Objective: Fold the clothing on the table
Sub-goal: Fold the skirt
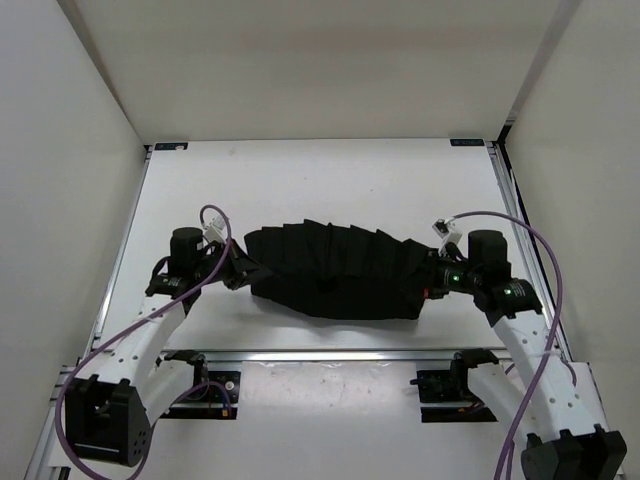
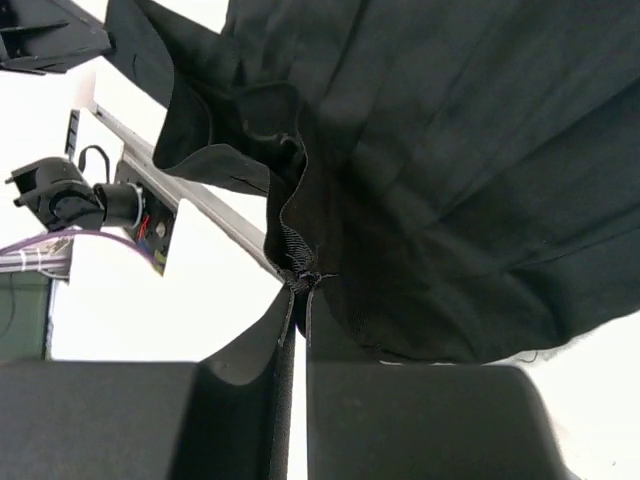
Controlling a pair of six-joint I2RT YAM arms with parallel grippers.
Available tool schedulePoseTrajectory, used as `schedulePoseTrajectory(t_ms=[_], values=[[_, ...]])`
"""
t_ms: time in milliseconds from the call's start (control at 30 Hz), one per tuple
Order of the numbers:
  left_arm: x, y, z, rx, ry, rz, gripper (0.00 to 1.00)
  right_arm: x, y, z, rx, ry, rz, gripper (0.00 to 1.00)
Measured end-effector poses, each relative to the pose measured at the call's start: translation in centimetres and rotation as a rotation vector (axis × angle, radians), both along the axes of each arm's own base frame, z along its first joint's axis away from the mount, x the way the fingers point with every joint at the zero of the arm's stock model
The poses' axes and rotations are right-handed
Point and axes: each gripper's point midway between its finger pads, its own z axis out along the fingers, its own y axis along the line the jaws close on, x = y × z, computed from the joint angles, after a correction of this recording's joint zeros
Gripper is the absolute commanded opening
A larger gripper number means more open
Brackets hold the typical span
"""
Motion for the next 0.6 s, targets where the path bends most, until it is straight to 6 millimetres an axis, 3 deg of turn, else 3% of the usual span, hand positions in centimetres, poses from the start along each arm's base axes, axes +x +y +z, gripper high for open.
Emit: schedulePoseTrajectory(t_ms=[133, 267, 333, 467, 600], values=[[0.5, 0.0, -1.6, 0.025, 0.065, 0.020, 0.00, 1.3, -0.4, -1.1, -0.019, 0.064, -0.038, 0.01], [2.1, 0.0, -2.5, 0.067, 0.122, 0.046, 0.00, 4.6, -3.0, -2.2, -0.027, 0.119, -0.178, 0.00], [3.9, 0.0, -1.9, 0.081, 0.115, 0.062, 0.00, 6.5, -4.2, -2.3, -0.045, 0.120, -0.231, 0.00], [8.6, -0.3, -0.6, 0.099, 0.079, 0.095, 0.00, 10.0, -4.7, -1.4, -0.064, 0.075, -0.242, 0.00], [13.8, -0.7, -1.1, 0.124, 0.063, 0.124, 0.00, 14.0, -5.0, -1.7, -0.065, 0.058, -0.249, 0.00]])
